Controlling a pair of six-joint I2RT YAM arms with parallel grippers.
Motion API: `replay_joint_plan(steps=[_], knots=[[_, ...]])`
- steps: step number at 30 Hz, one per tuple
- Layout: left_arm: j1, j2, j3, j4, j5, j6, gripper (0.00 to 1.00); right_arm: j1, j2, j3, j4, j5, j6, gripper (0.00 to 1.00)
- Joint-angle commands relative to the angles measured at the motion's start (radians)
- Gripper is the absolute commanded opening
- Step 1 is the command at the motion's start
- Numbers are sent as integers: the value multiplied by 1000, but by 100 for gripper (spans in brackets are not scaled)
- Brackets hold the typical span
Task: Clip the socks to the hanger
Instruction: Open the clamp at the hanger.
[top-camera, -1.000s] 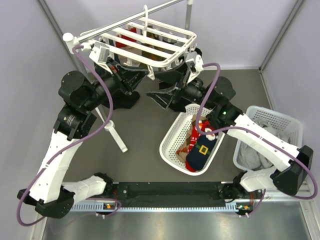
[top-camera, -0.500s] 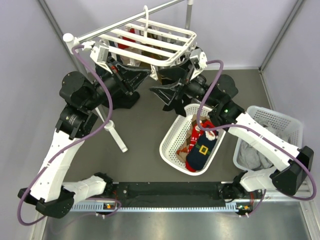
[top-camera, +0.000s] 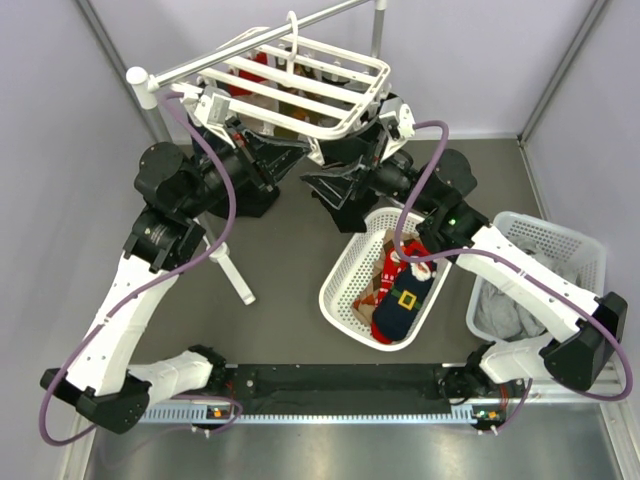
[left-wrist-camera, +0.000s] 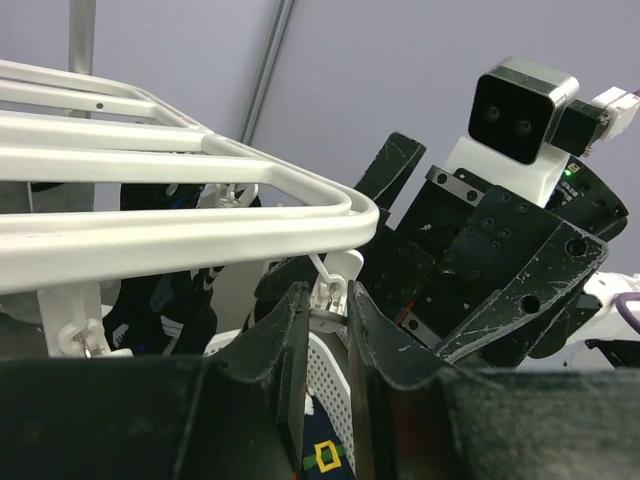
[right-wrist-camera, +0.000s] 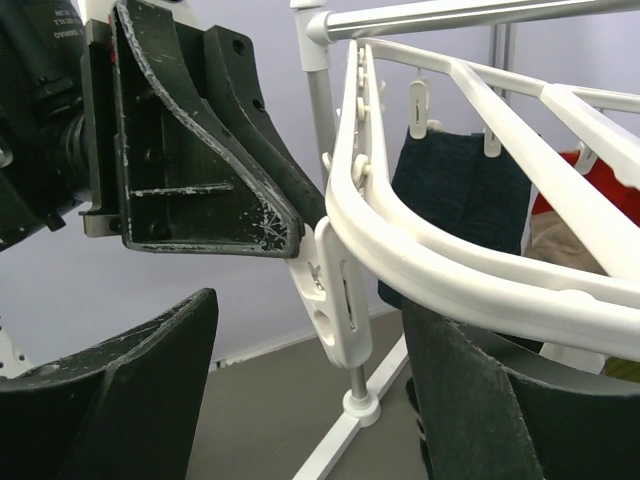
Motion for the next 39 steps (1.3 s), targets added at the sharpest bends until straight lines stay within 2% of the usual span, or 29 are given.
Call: replay_joint_plan(steps=[1,6,7,9,10,15,18,19,21,22,24,25,26,28,29,32,36,39], knots=[[-3,-2,-4,81,21,-8,0,-5,0,24,50,-35,19,68],[-3,-8,-15,81,5,7,0,-5,-9,19,17,-37,24,51],[-5,-11,-18,82,2,12,0,-7,-10,21,1,-36,22,44],[-3,-17,-29,85,-10,23,0,-5,-14,29,-16,-39,21,38],[-5,-20,-38,89,-13,26,0,-5,-14,30,-24,-45,19,31],[-3,-41,-60,101,-31,46,0,-5,-12,61,-67,-85,25,15],[-3,-52,-70,102,-48,49,4,-5,-17,73,-95,-85,22,4],[-5,-54,-75,104,-57,49,9,-5,-17,75,-102,-77,18,1],[-5,-64,-78,102,-67,58,15,-7,-15,84,-125,-63,7,0],[-3,-69,-84,102,-68,63,24,-4,-15,87,-133,-57,2,0],[-5,-87,-87,87,-80,75,33,2,-7,113,-176,-48,-5,0],[-5,-94,-93,79,-106,77,41,8,0,125,-197,-23,-13,0],[-5,-109,-93,70,-120,77,44,31,3,148,-226,-5,-50,0],[-5,-127,-93,40,-139,75,51,57,2,167,-295,82,-97,0],[-5,-135,-93,30,-151,72,58,85,2,174,-311,114,-136,0],[-5,-161,-102,3,-168,86,71,129,-1,158,-319,225,-186,0],[-3,-175,-106,-30,-194,107,83,192,-9,116,-279,362,-258,0],[-5,-166,-103,-31,-179,90,87,225,-14,85,-239,437,-283,0]])
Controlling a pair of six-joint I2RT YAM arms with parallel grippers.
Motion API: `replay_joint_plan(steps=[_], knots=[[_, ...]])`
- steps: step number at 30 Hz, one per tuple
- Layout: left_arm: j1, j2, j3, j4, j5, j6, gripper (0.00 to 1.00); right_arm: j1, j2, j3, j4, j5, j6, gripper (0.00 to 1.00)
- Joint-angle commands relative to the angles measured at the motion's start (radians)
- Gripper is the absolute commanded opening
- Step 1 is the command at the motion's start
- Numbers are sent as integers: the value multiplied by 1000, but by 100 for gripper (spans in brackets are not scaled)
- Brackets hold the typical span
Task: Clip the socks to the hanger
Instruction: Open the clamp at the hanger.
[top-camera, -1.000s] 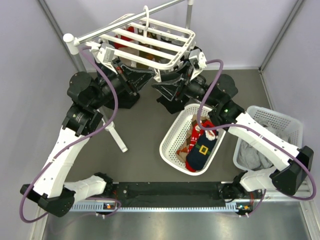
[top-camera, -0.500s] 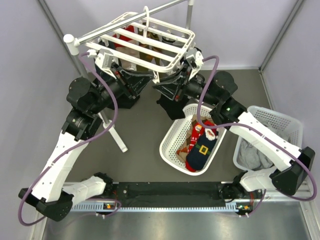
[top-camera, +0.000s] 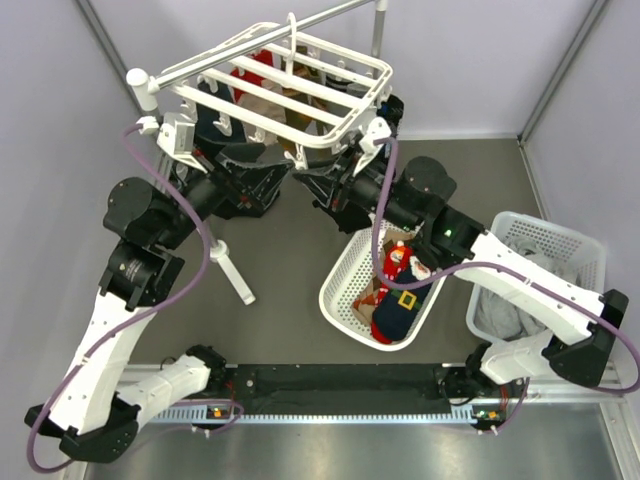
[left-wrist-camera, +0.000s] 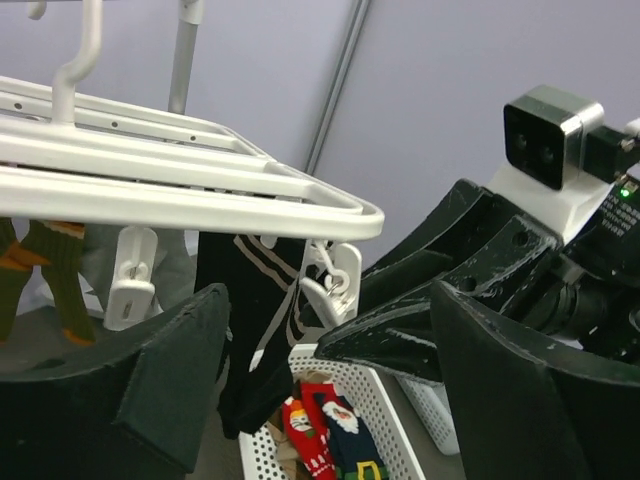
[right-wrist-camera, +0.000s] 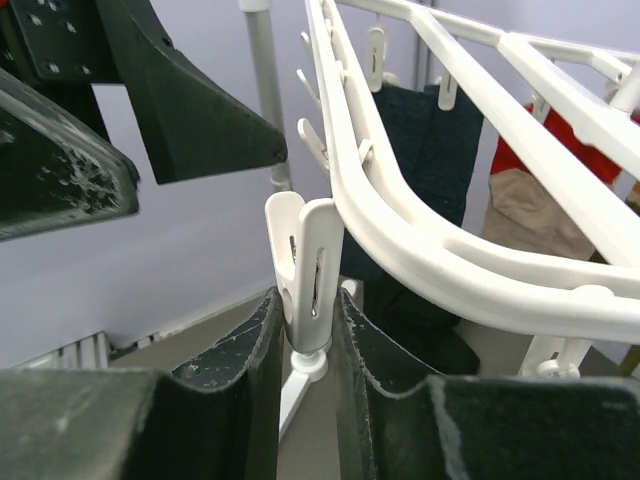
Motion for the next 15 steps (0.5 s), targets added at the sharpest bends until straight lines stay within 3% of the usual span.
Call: replay_joint_plan(steps=[1,6,15], knots=[[-2,13,-6,-7,-4,-2,88,59,-15,-29,53,177,-82,0],[-20,33,7,-16,-25,-12,93,79,-21,-46,92,247,-92,0],[-66,71,20,-56,-144,-34,93,85,-18,-79,142,275,-126,0]])
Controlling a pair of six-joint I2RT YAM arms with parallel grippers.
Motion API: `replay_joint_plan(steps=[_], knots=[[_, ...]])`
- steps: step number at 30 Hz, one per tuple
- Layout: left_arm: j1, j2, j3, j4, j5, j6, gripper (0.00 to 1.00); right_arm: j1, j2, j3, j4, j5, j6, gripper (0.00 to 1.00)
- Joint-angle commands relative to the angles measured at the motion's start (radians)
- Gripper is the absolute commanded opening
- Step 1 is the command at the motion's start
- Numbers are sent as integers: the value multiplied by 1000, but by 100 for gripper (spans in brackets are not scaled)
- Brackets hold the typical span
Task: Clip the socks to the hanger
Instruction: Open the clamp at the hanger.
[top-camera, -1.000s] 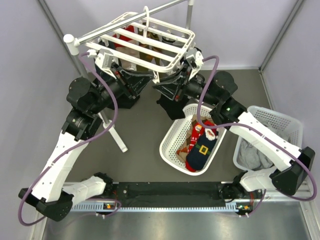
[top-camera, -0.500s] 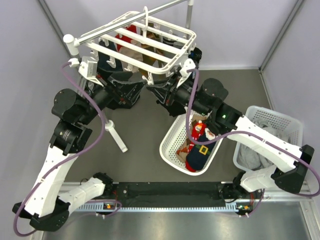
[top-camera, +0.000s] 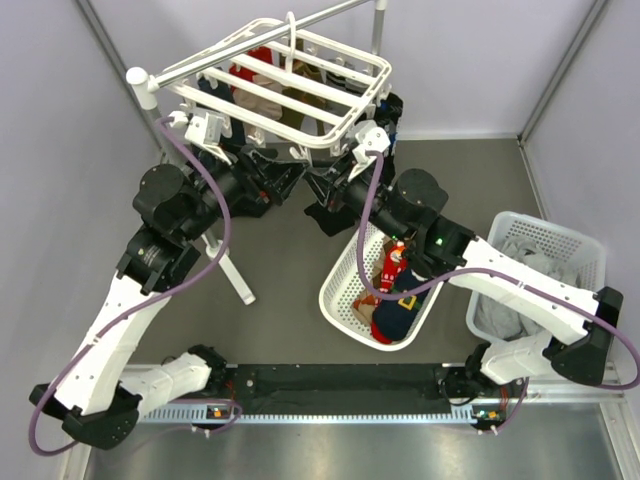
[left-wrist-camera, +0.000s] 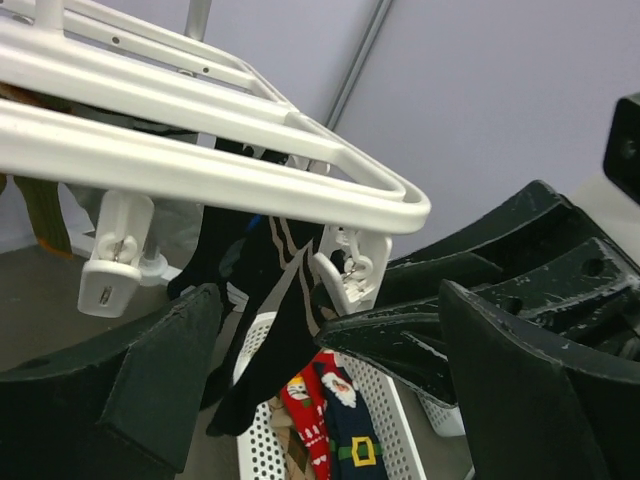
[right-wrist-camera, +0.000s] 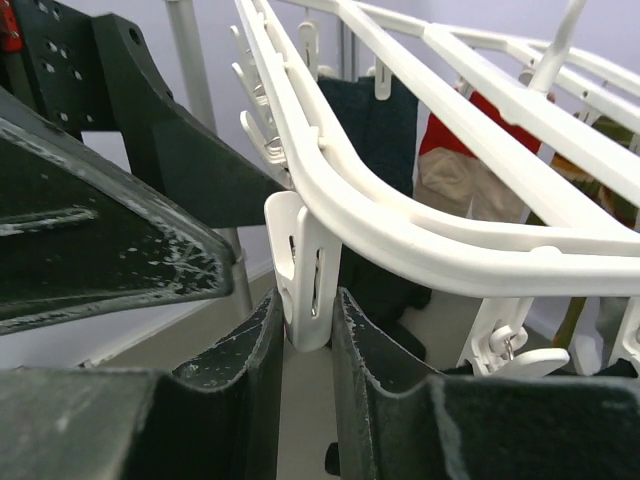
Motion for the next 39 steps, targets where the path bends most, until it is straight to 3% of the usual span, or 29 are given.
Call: replay_joint_plan(steps=[1,10,16,25,34,38,39], knots=[[-23,17,25,4,-62,-18,92,17,-17,-11,71,31,-40,0],[-124,43,50,10,-203,-37,83,34,2,-11,81,59,-69,0],[-182,63,74,-23,-402,-40,73,45,11,-18,104,84,-92,0],[-225,101,119,-34,-478,-44,61,56,14,-21,98,108,-135,0],[-242,121,154,-42,-511,-67,43,65,17,-37,92,131,-167,0],[-247,126,154,-59,-522,-75,28,67,16,-54,95,142,-170,0],[-247,124,154,-62,-524,-70,18,67,14,-58,95,146,-165,0]])
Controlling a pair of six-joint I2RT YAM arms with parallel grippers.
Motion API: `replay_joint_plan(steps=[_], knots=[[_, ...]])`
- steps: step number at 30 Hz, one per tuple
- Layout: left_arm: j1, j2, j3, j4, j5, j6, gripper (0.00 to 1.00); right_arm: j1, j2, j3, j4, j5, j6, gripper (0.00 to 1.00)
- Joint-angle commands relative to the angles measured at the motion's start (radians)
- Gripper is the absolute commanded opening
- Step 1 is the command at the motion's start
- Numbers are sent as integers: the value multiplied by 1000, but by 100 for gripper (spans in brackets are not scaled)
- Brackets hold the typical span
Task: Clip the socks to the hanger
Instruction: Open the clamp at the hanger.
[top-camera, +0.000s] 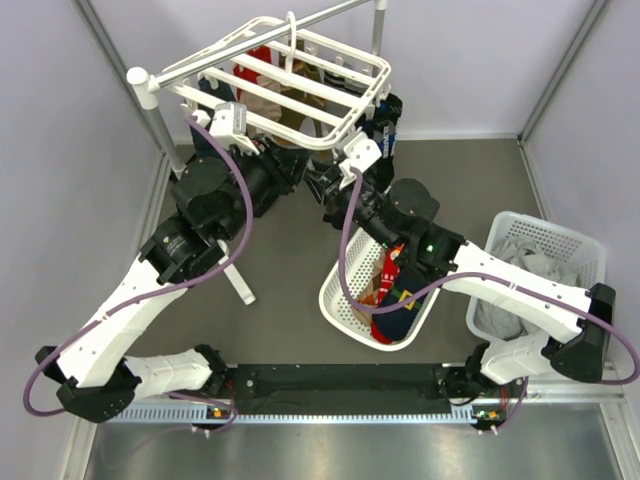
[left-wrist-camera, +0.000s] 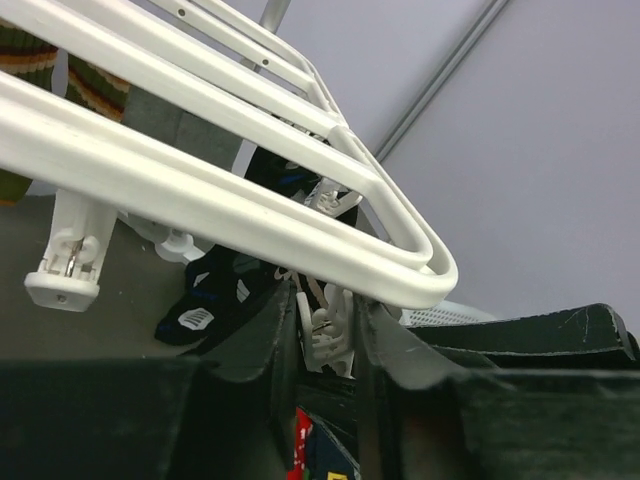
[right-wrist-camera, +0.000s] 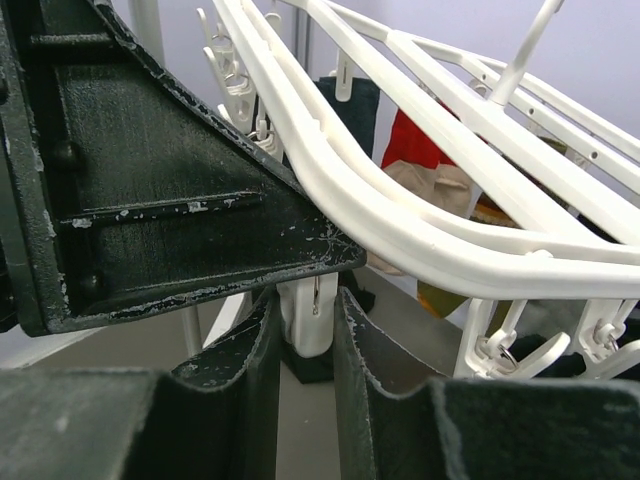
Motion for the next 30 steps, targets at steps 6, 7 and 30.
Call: replay_joint_plan(steps=[6,7,30], knots=[[-3,2,38,-35,-84,51,6,20,-32,-25,-51,32,83,30],[-3,-1,31,-33,-89,57,4,18,-40,-25,-66,40,100,35],[-3,10,6,-50,-86,180,0,-158,-215,-105,-1214,239,856,84]])
